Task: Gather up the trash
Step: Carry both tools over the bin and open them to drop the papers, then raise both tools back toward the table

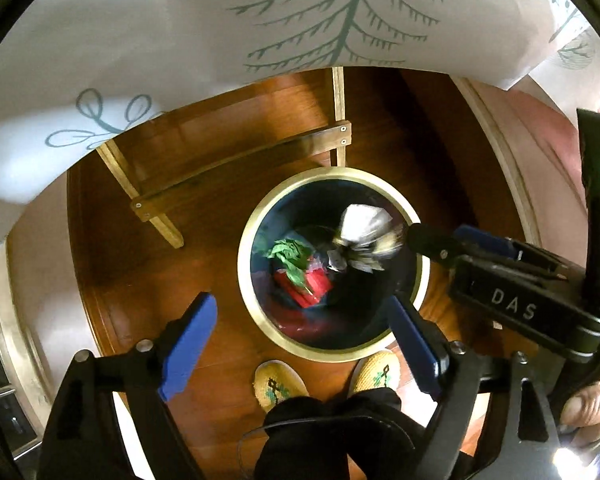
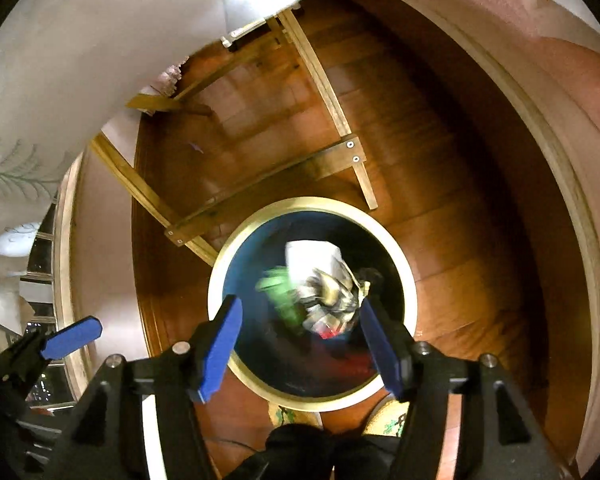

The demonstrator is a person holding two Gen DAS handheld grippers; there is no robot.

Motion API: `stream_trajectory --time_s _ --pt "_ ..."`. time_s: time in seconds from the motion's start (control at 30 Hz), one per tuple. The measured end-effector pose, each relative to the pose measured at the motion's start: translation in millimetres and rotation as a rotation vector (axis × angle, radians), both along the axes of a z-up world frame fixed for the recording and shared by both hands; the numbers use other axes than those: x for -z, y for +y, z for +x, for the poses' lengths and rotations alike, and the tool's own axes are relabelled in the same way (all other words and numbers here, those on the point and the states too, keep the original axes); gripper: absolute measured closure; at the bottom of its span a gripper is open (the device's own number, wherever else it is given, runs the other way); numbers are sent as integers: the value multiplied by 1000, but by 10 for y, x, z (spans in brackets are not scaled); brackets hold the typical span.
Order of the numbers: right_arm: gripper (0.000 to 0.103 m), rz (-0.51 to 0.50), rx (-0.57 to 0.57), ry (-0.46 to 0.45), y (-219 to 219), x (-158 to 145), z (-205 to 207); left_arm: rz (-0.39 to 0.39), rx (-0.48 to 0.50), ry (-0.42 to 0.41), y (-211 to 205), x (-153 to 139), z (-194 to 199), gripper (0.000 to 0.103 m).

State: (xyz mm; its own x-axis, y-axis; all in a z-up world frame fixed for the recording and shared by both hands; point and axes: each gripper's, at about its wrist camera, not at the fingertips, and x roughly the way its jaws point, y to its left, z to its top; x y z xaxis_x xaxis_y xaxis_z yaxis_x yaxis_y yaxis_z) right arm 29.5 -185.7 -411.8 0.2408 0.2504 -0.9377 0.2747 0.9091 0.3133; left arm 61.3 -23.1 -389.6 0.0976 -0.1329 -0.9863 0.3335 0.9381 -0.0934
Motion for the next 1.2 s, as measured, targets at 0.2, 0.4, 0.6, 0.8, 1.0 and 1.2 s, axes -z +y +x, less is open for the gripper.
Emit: stream_trajectory --time_s 0.2,0.4,0.6,0.8,1.0,1.2 --pt "41 -1 16 -8 7 -149 -3 -13 -10 -38 49 -234 25 10" --pt "41 -30 10 -27 -12 -520 -49 -22 -23 -56 74 -604 30 9" --pt "41 -39 30 -35 -58 -1124 -105 -49 -29 -80 120 -1287 -42 10" --pt "41 -64 7 -71 -24 -1920 -167 -108 -23 -112 244 -2215 -65 9" --pt "41 -77 -8 -142 59 -2778 -207 -126 5 -212 449 -3175 7 10" --pt "41 -111 -22 -256 194 -3555 -147 -150 13 -325 652 -3868 171 10"
